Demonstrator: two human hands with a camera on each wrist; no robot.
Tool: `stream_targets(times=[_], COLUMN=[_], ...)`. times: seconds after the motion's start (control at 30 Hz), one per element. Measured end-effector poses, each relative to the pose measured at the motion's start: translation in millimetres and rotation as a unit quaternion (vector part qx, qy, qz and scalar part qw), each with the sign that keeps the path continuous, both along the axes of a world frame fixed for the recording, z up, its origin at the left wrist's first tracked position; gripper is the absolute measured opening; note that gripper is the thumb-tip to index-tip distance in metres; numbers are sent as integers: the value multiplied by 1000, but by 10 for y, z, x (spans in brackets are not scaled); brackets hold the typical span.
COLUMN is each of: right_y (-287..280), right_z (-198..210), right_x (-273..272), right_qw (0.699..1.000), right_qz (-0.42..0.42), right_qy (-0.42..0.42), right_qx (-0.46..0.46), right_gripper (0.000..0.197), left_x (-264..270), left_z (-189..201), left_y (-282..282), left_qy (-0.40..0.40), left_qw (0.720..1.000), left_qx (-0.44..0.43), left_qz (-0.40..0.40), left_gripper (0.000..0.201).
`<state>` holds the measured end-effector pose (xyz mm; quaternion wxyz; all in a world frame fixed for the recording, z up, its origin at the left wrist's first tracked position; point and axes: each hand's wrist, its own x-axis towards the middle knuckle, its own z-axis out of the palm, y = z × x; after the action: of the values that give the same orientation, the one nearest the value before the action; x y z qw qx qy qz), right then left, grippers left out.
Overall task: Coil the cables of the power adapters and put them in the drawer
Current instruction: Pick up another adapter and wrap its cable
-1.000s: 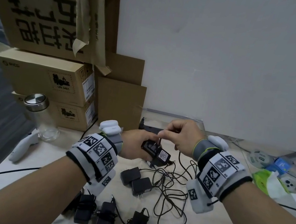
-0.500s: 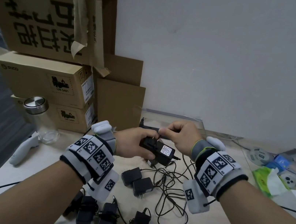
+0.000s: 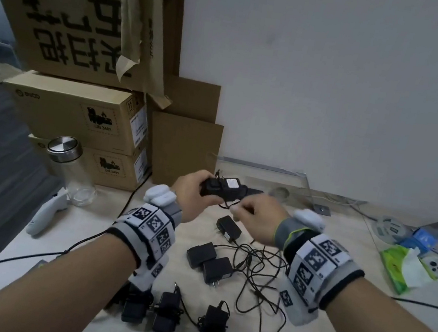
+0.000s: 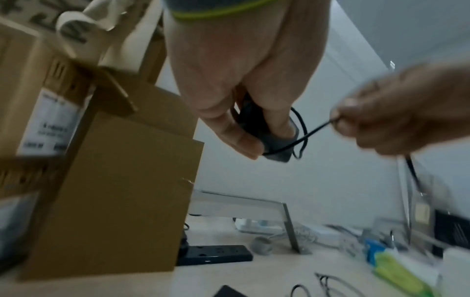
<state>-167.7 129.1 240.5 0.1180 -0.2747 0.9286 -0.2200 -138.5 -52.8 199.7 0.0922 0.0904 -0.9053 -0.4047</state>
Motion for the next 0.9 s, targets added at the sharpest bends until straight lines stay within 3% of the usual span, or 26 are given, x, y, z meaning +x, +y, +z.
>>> stream_targets(times=[0.1, 0.23, 0.5, 0.63, 0.73, 0.8, 0.9], right_y=[40, 100, 291, 186, 97, 36, -32], right_z=[234, 310, -9, -58, -76, -85, -65], right_x=[-69, -228, -318, -177, -1, 107, 184], right_qw=[999, 996, 966, 965, 983, 991, 996], right_qz=[-5, -35, -148, -140, -92, -49, 7], right_qy=[32, 40, -47, -103, -108, -99, -84], right_qx=[-19, -77, -207, -196, -119, -70, -9], right_gripper=[36, 35, 36, 30, 35, 31, 29], left_x=[8, 87, 185, 230, 217, 183, 107], left_z=[-25, 15, 122, 155, 165, 142, 50], left_y=[-69, -3, 13, 67, 166, 198, 143], left_qy=[-50, -48, 2, 14, 44, 77, 94], left_qw=[990, 982, 959, 926, 892, 905, 977], left_qx=[-105, -67, 184, 341, 445, 417, 189], left_qz=[-80, -169, -214, -159, -72, -14, 14], left_gripper=[29, 37, 42, 32, 20, 15, 19])
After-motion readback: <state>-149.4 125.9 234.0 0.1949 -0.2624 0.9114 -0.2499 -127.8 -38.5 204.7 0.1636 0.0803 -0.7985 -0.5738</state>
